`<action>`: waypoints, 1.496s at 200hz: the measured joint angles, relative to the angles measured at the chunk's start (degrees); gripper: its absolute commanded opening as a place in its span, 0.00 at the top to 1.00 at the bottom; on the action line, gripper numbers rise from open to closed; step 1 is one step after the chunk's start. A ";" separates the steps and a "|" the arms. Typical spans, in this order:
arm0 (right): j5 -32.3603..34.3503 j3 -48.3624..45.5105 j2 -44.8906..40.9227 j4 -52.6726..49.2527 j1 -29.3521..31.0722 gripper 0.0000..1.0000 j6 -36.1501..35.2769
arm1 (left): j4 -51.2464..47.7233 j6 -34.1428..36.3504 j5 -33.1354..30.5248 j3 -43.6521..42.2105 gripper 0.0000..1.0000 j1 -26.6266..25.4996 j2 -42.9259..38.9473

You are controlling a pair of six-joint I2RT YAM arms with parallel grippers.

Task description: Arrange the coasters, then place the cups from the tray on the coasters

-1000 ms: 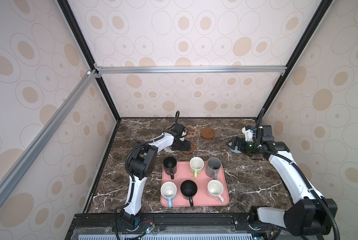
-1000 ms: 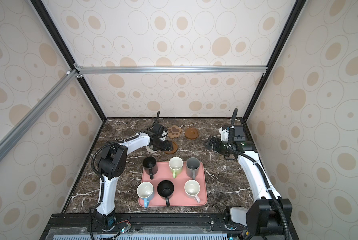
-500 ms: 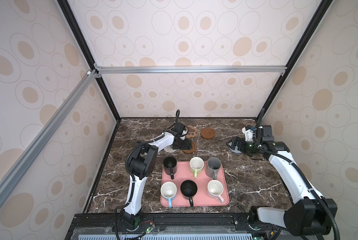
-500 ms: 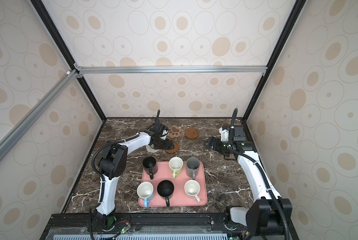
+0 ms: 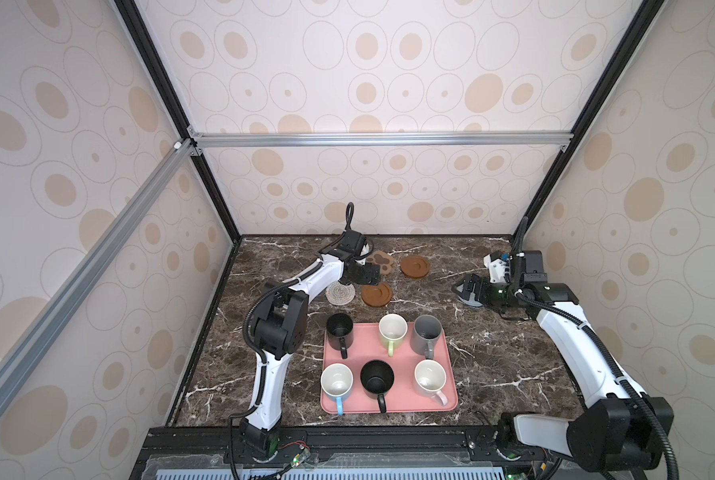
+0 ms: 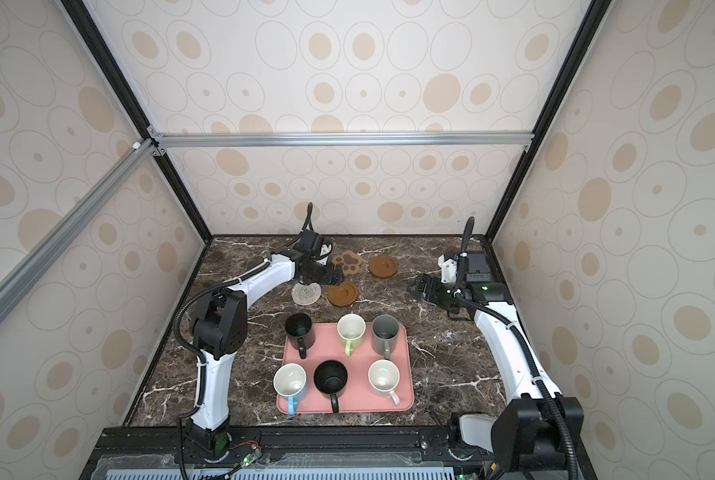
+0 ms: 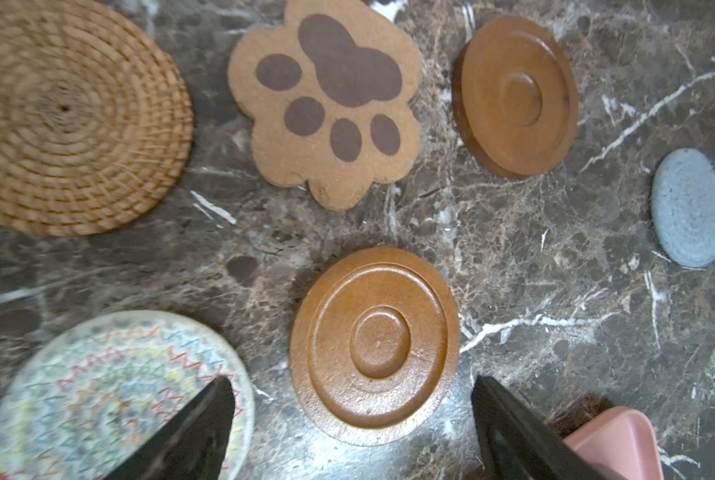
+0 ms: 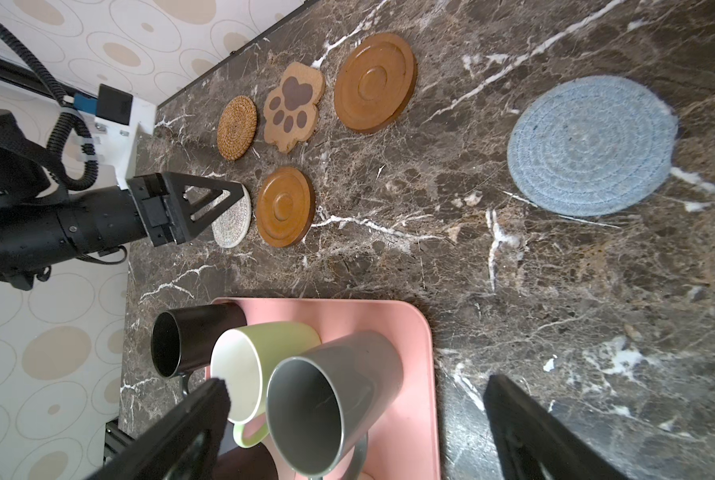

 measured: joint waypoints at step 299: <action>3.67 3.98 9.22 0.46 -0.02 0.00 -0.70 | 5.31 0.02 2.71 -10.56 0.09 5.40 -0.70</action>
